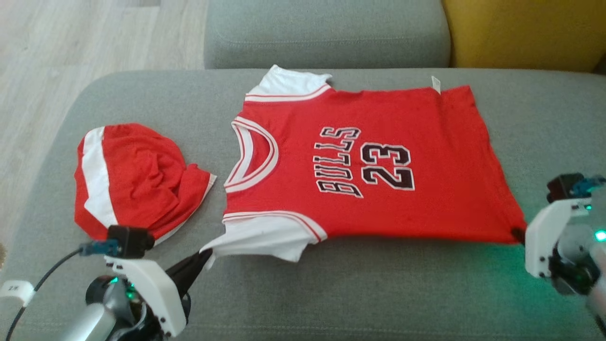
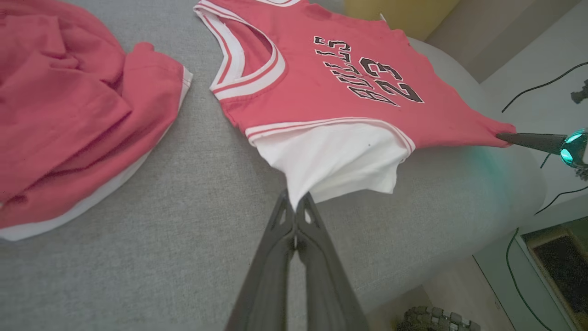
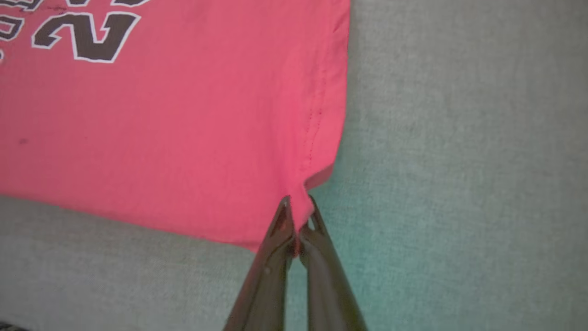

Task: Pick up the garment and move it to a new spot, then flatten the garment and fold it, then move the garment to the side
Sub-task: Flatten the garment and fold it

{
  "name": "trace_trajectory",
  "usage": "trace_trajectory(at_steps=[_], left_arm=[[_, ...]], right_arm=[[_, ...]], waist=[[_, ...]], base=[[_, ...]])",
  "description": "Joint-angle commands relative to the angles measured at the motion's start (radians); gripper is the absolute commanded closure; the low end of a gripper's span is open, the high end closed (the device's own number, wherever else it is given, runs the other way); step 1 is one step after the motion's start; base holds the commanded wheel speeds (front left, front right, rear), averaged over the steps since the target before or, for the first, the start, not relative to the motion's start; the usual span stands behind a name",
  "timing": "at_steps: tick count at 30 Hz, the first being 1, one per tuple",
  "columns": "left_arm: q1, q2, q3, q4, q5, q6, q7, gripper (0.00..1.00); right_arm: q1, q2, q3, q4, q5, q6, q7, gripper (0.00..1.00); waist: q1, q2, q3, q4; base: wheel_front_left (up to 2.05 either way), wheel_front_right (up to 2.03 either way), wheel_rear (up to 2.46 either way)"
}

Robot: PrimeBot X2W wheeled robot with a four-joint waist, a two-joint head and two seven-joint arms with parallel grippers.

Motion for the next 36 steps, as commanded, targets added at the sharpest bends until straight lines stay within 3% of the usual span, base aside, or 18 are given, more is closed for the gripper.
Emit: trace_trajectory(at_steps=[1,11,17,26,36], left_arm=[[-0.031,0.051,0.053,-0.041,-0.009,0.009,0.006,1.0],[0.098,0.154,0.067,-0.195,-0.096,0.049,0.121,1.0],[0.148,0.203,0.066,-0.292,-0.15,0.056,0.19,1.0],[0.112,0.221,0.109,-0.34,-0.151,0.073,0.174,1.0],[-0.043,0.215,0.104,-0.324,-0.124,0.053,0.227,1.0]], right_arm=[[0.008,-0.056,0.011,-0.044,0.025,-0.001,0.02,1.0],[0.156,-0.188,0.03,-0.256,0.184,-0.001,0.262,1.0],[0.223,-0.242,-0.024,-0.348,0.21,-0.001,0.402,1.0],[0.222,-0.187,-0.156,-0.418,0.157,-0.001,0.46,1.0],[0.093,-0.078,-0.256,-0.436,0.01,-0.001,0.494,1.0]], waist=[[0.0001,-0.0001,-0.007,0.003],[0.0001,-0.0001,-0.036,0.001],[0.0001,-0.0001,-0.031,0.003],[0.0001,-0.0001,-0.011,-0.004],[0.0001,-0.0001,0.059,-0.028]], base=[[0.0,0.0,0.0],[0.0,0.0,0.0],[0.0,0.0,0.0],[0.0,0.0,0.0],[0.0,0.0,0.0]])
